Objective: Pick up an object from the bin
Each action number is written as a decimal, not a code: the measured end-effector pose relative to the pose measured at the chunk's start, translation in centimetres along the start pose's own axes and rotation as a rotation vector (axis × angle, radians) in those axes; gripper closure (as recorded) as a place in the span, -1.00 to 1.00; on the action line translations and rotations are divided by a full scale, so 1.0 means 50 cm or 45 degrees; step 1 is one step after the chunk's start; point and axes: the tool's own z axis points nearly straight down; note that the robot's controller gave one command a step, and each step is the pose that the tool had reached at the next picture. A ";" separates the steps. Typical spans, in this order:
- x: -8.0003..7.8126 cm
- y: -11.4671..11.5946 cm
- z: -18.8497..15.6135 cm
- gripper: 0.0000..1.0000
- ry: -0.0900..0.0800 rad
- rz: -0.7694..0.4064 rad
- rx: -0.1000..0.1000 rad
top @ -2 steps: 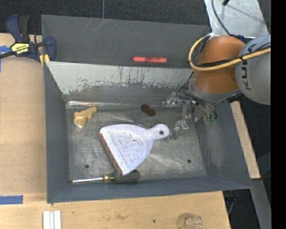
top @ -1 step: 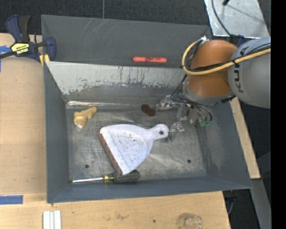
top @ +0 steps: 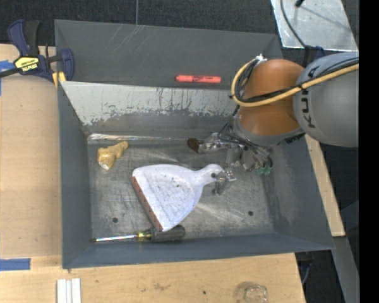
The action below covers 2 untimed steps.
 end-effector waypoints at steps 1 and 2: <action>-0.034 0.016 0.035 1.00 -0.019 -0.114 0.006; -0.034 0.016 0.035 1.00 -0.019 -0.114 0.006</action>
Offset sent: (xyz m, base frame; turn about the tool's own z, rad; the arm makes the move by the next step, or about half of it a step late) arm 0.0000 0.0000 0.0000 0.0000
